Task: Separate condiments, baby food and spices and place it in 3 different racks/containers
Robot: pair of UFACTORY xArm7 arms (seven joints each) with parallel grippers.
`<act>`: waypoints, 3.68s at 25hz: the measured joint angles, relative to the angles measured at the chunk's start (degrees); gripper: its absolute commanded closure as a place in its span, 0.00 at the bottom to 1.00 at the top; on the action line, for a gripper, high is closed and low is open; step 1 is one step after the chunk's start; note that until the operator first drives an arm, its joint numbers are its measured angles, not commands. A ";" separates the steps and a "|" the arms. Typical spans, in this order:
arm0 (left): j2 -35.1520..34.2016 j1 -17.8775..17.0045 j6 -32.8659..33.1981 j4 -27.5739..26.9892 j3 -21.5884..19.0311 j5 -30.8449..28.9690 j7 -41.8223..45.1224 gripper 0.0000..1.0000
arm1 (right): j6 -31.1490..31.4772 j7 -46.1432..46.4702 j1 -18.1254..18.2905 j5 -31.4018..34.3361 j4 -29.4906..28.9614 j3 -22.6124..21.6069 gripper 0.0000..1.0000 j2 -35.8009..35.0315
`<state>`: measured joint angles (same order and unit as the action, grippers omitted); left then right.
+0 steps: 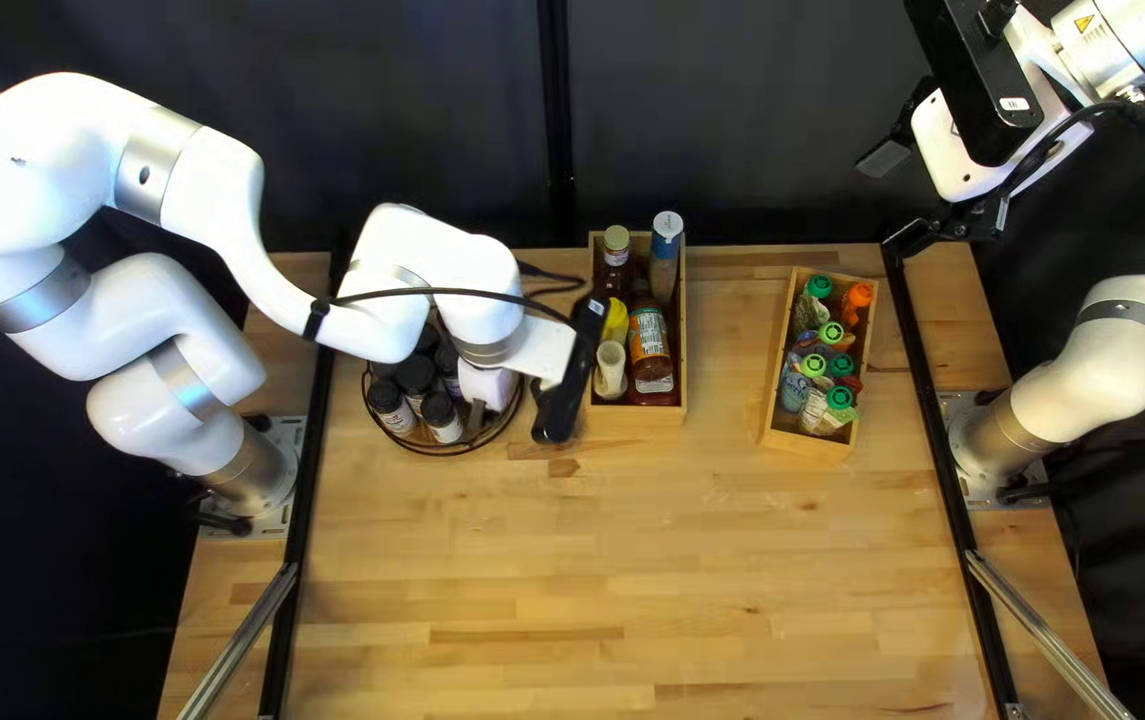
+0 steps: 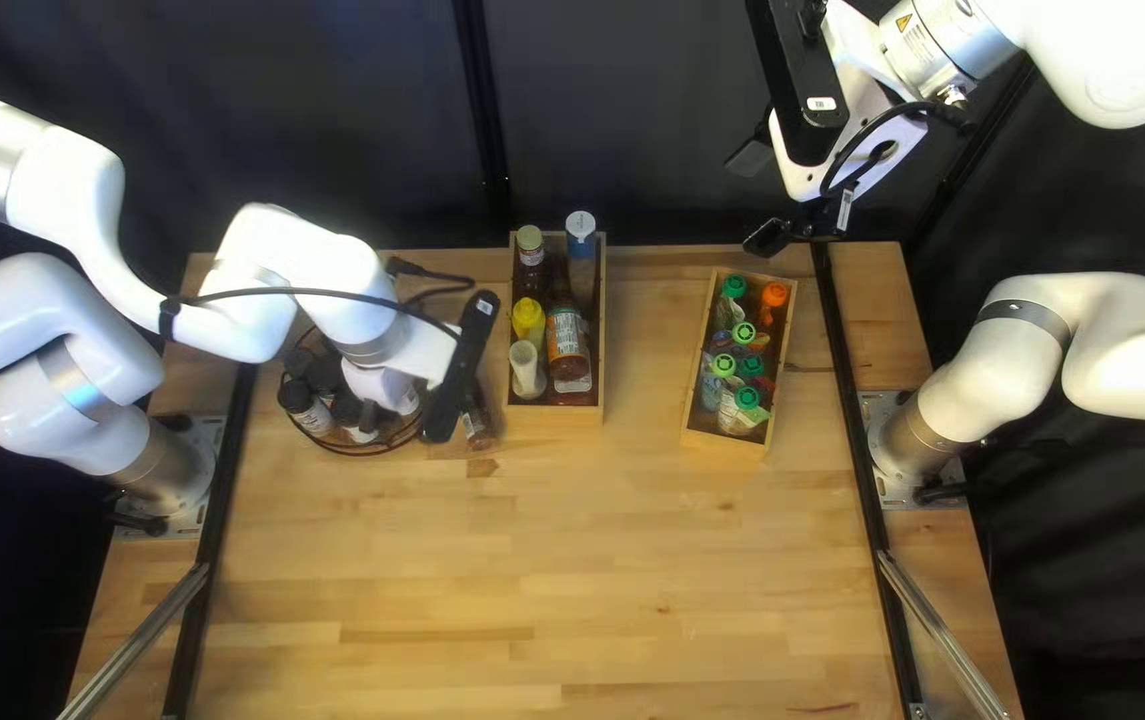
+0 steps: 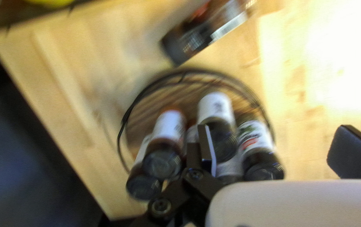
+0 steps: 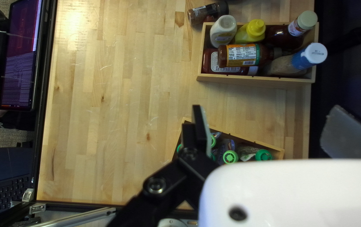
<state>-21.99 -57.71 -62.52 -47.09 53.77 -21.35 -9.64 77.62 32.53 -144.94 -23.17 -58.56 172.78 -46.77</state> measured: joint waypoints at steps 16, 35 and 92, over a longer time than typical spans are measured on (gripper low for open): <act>6.57 -4.64 15.35 7.30 5.57 -3.40 -12.29 0.00 | 0.00 0.00 0.00 0.00 0.00 0.00 0.00 0.00; 17.11 -11.76 27.81 9.69 22.61 9.34 -31.03 0.00 | 0.00 0.00 0.00 0.00 0.00 0.00 0.00 0.00; 40.09 10.42 37.53 6.96 -1.84 49.49 -58.54 0.86 | 0.00 0.00 0.00 0.00 0.00 0.00 0.00 0.00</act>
<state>18.10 -47.30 -24.99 -40.13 51.93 28.14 -68.18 77.62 32.53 -144.94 -23.17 -58.56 172.78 -46.77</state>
